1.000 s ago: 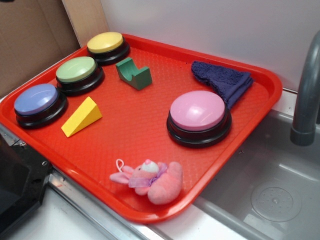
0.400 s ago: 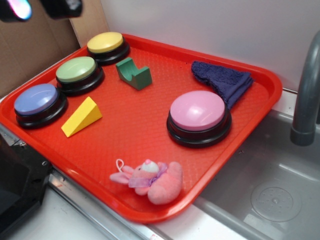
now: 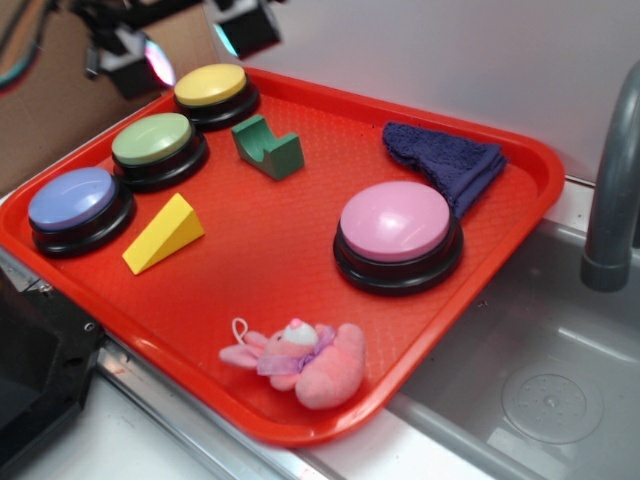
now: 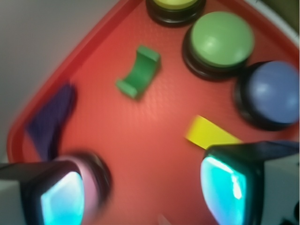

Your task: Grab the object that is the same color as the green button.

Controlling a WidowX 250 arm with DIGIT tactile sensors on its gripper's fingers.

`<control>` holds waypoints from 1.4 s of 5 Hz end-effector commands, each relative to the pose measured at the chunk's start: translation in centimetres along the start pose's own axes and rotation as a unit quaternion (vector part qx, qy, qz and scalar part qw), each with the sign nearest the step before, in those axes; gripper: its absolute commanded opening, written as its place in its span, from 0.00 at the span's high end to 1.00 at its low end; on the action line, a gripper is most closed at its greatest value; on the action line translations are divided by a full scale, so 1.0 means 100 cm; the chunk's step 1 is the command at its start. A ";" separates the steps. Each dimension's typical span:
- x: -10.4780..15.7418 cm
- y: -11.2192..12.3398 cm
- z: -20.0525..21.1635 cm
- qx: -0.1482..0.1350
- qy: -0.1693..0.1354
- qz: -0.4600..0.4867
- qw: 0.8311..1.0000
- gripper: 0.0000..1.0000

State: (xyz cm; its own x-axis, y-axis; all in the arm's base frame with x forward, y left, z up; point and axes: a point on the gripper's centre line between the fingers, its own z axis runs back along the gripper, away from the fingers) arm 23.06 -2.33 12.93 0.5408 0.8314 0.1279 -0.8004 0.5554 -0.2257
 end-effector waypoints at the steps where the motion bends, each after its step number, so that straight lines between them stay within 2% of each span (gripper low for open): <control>1: 0.036 -0.013 -0.050 0.042 -0.067 0.164 0.983 0.00; 3: 0.041 -0.010 -0.089 0.079 -0.085 0.163 0.980 0.00; 5: 0.049 -0.007 -0.106 0.092 -0.101 0.166 0.977 0.00; 6: 0.054 -0.006 -0.107 0.089 -0.095 0.173 0.976 0.96; 7: 0.055 -0.006 -0.105 0.084 -0.091 0.174 0.977 1.00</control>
State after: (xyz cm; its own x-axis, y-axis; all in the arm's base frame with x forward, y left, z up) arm 29.03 -0.01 2.31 0.2188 0.9453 0.2418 -0.9670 0.2433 -0.0761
